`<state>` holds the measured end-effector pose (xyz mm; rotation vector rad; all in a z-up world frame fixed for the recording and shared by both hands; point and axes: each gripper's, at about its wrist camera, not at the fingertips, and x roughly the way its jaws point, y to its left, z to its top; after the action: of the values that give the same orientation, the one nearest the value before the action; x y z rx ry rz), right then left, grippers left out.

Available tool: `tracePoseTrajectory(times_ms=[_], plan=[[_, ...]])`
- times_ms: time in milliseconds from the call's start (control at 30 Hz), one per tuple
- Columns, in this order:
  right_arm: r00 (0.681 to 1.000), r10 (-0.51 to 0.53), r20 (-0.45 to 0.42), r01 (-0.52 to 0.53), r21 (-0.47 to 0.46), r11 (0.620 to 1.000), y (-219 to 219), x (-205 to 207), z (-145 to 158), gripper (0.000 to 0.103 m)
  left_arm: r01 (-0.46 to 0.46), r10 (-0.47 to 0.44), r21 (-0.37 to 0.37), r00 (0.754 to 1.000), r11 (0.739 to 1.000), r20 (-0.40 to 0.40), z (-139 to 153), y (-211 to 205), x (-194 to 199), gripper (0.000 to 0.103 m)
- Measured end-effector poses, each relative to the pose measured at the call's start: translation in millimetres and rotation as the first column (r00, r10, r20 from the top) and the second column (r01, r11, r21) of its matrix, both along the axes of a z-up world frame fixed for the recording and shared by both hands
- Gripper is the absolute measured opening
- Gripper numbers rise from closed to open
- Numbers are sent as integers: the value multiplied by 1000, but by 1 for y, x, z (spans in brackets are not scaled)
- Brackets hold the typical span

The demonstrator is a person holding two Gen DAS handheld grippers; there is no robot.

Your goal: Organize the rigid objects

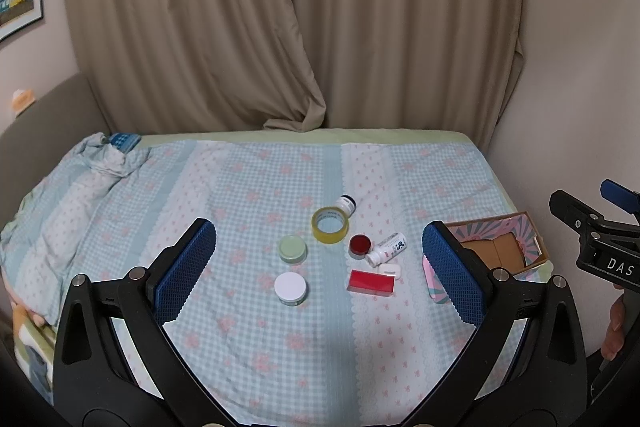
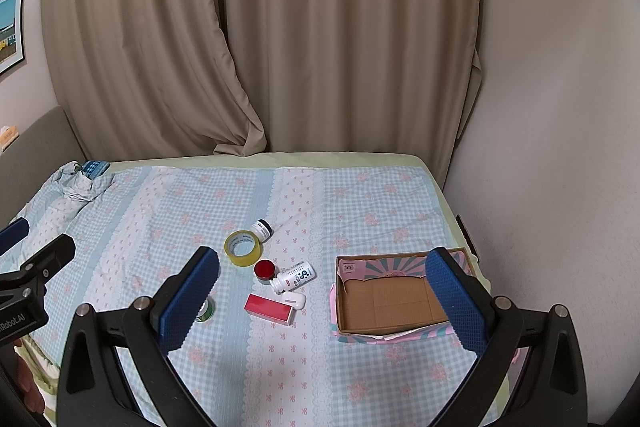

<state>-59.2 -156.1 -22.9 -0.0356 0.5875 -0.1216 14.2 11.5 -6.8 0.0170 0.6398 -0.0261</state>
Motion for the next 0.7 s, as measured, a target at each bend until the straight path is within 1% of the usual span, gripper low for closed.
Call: tracePoseTrajectory(times_ms=[700], plan=[[1000,-2,0,2,1,1000,0,4,0,103,0,0,0,1000,1000,-2,1,0,5,102]])
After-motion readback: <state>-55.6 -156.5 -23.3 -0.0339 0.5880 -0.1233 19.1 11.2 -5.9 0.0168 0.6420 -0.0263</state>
